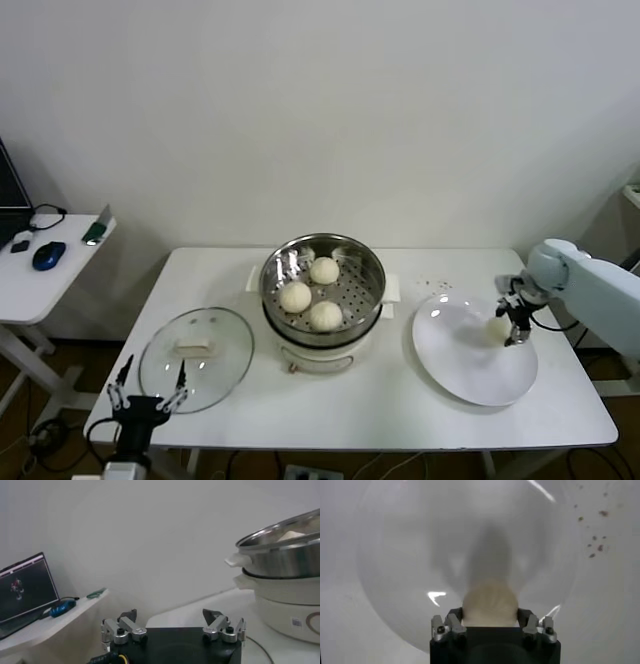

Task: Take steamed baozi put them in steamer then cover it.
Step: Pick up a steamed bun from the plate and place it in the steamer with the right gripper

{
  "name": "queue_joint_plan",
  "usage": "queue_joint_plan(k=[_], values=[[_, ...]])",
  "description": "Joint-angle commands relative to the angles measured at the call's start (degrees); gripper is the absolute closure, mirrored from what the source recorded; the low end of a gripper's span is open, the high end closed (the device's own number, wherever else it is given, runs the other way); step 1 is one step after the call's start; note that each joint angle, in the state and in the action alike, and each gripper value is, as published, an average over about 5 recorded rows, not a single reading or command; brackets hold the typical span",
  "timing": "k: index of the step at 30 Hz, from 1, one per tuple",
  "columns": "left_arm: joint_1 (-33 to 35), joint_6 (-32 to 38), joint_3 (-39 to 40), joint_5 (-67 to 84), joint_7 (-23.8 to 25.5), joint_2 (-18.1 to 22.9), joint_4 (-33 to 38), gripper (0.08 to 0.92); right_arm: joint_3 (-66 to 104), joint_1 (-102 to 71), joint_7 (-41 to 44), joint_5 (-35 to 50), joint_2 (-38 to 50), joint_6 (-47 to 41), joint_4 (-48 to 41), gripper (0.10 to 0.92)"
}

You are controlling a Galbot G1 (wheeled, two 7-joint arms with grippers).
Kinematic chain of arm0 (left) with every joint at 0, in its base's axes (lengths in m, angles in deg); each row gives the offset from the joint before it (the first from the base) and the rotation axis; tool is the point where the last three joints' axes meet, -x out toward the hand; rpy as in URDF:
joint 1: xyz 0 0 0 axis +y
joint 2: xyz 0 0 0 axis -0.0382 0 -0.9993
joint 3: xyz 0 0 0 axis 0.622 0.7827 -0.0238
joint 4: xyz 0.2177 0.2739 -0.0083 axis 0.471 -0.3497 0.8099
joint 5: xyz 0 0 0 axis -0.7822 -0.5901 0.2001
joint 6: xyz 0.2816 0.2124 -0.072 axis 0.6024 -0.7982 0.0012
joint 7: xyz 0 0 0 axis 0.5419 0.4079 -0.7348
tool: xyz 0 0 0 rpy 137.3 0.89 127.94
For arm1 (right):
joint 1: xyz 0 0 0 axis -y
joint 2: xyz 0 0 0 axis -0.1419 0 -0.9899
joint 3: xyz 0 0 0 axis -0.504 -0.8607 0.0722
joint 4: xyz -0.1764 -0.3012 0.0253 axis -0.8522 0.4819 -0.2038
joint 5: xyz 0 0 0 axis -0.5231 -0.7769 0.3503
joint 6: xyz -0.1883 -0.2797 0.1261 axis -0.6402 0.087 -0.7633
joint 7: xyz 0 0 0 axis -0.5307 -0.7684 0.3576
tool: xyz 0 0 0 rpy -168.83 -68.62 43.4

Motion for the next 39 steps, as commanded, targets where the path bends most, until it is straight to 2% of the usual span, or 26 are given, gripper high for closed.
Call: queue_joint_plan(k=[1, 9, 18, 29, 39], values=[[-1.18, -0.31, 0.96, -0.1, 0.23, 0.15, -0.02, 0.177, -13.98, 18.78, -0.49, 15.14, -4.65, -2.64, 0.39, 0.33], [-1.73, -0.87, 2.94, -0.58, 1.17, 0.11, 0.06, 0.177, -29.12, 37.26, -2.51, 36.51, -17.54, -6.66, 0.0, 0.33], [-1.17, -0.94, 4.42, -0.91, 1.83, -1.12, 1.31, 0.177, -34.08, 40.58, -7.53, 51.12, -29.68, -11.94, 4.67, 0.33], [0.11, -0.06, 4.28, -0.85, 2.35, -1.92, 1.21, 0.177, -41.34, 39.36, -11.86, 55.44, -33.93, -13.92, 12.67, 0.33], [-0.6, -0.27, 4.08, -0.79, 2.44, -2.63, 0.83, 0.177, -43.75, 33.18, -13.27, 50.21, -33.4, -14.29, 13.63, 0.321]])
